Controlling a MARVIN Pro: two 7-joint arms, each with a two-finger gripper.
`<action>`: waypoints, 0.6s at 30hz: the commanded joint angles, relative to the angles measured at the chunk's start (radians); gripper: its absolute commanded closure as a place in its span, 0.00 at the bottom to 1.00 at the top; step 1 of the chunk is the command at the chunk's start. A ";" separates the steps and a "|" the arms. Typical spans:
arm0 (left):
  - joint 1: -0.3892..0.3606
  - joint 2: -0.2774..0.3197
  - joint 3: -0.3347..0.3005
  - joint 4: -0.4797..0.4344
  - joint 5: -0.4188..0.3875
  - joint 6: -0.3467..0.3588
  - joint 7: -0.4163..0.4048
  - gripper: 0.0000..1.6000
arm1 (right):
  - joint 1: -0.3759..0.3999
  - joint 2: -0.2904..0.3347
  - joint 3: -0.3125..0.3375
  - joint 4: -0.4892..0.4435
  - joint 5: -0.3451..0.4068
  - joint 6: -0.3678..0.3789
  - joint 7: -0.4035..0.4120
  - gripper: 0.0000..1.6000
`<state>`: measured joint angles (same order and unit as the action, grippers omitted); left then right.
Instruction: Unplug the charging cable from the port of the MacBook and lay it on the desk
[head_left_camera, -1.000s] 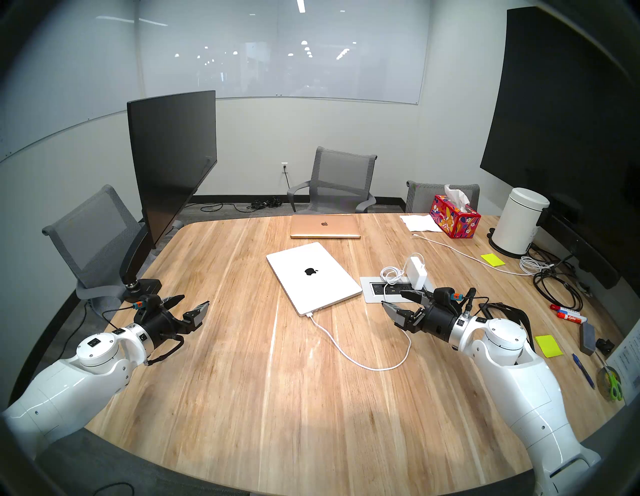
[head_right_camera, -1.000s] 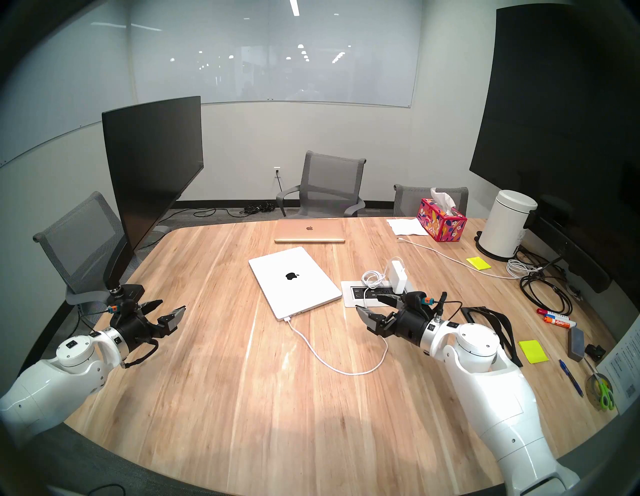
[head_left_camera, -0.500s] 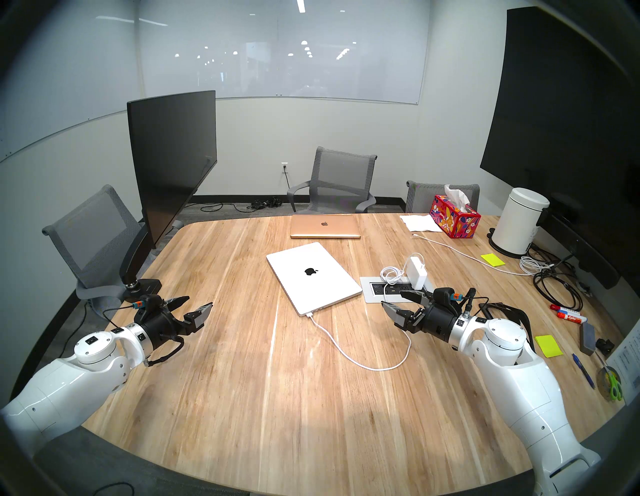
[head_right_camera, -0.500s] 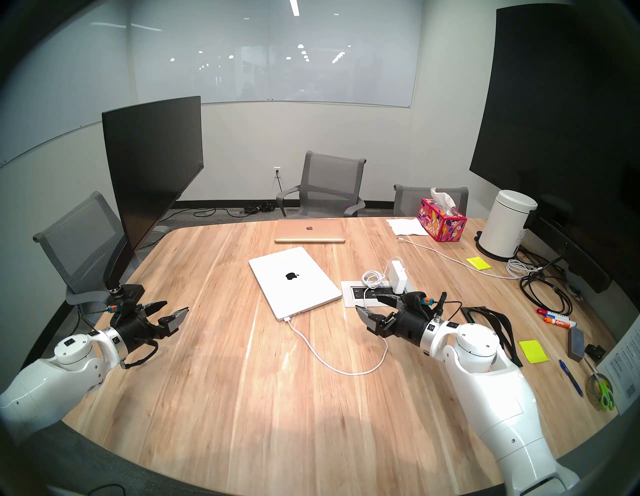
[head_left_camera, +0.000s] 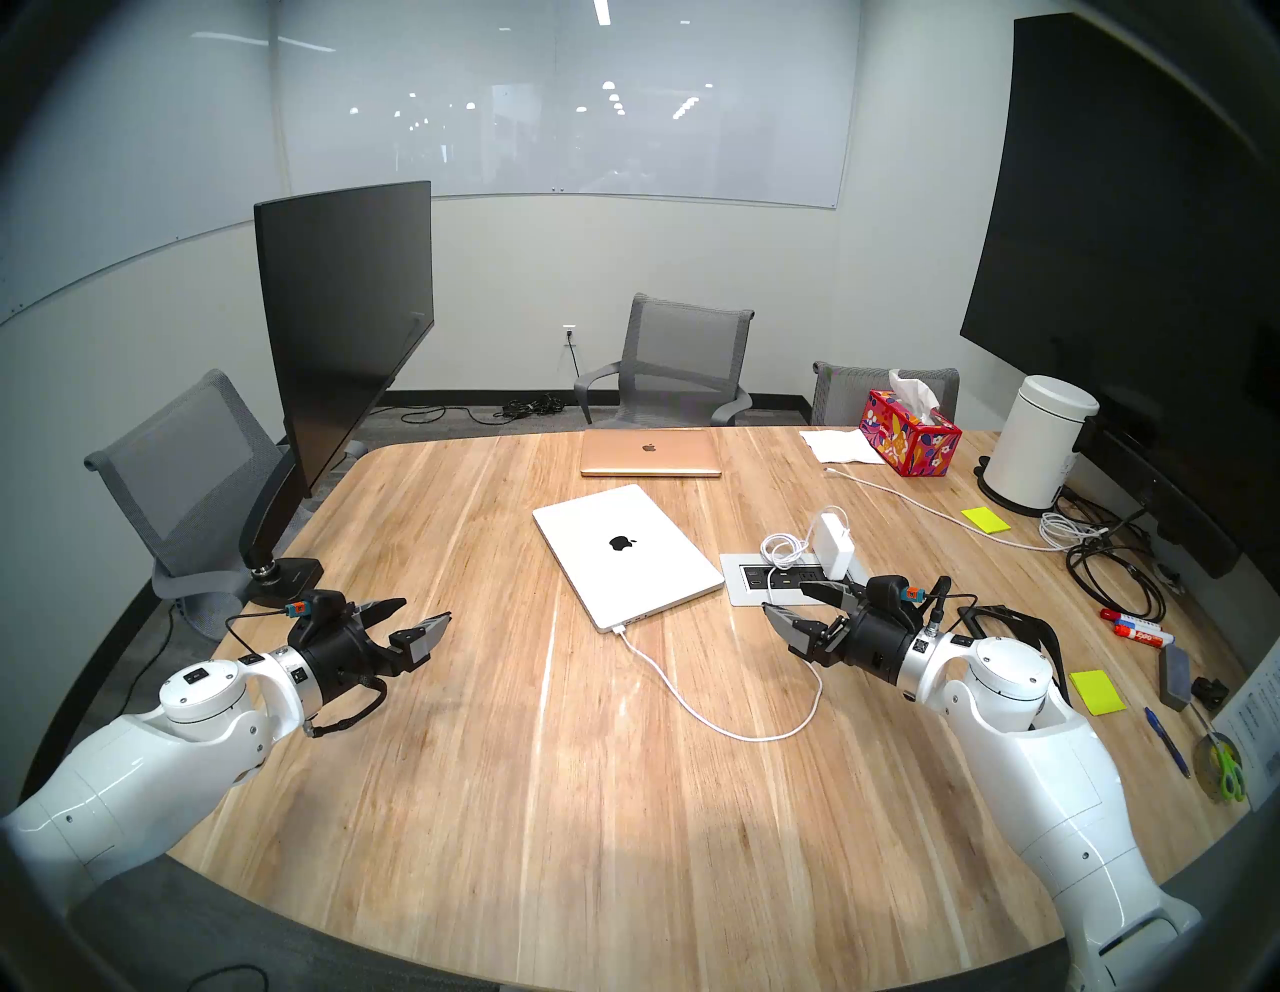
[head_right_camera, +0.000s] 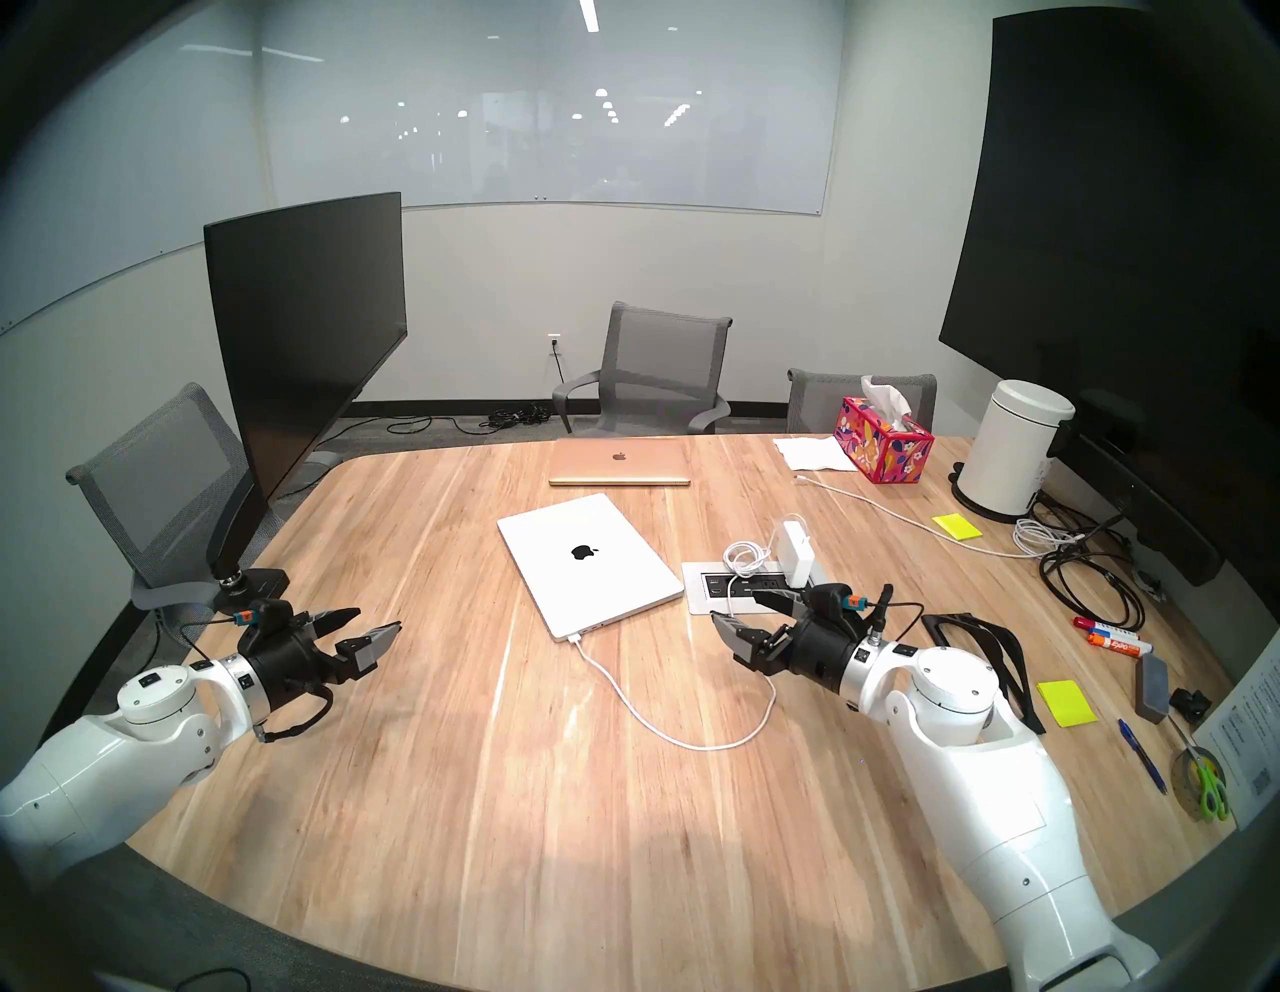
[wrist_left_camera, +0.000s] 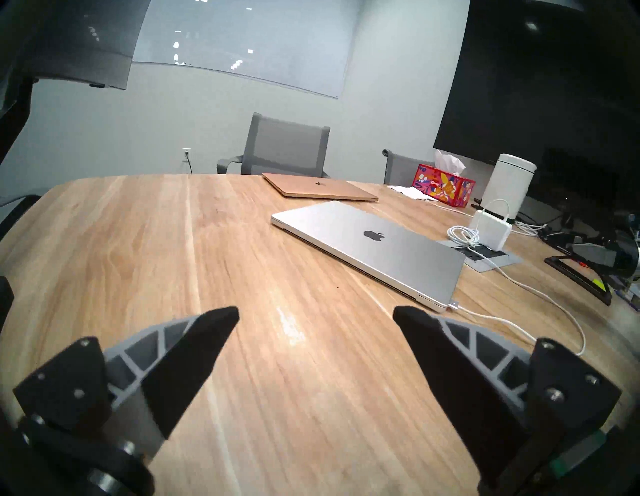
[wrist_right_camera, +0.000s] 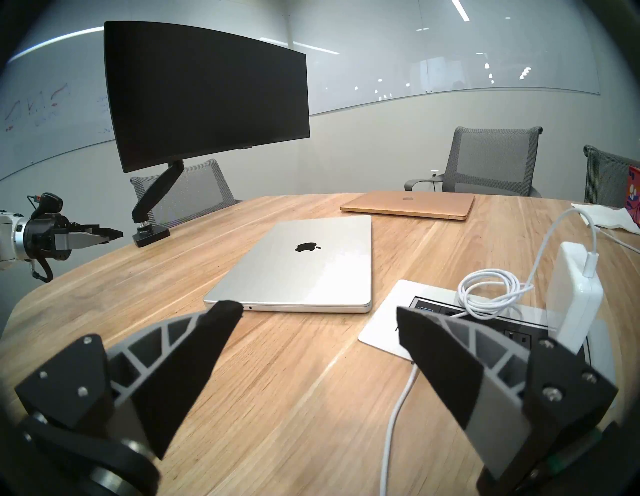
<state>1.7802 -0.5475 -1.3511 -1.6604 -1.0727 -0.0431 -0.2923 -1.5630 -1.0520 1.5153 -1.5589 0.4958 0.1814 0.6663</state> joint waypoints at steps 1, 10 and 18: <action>0.002 -0.004 0.001 -0.061 0.006 0.005 0.029 0.00 | 0.008 0.001 0.005 -0.013 0.002 0.001 -0.001 0.00; 0.000 -0.015 0.023 -0.116 0.010 0.032 0.076 0.00 | 0.008 0.001 0.005 -0.013 0.002 0.001 -0.001 0.00; -0.016 -0.042 0.047 -0.161 0.008 0.075 0.125 0.00 | 0.008 0.001 0.005 -0.013 0.001 0.001 0.000 0.00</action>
<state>1.7795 -0.5683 -1.3131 -1.7653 -1.0632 0.0161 -0.1996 -1.5631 -1.0529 1.5155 -1.5587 0.4950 0.1814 0.6671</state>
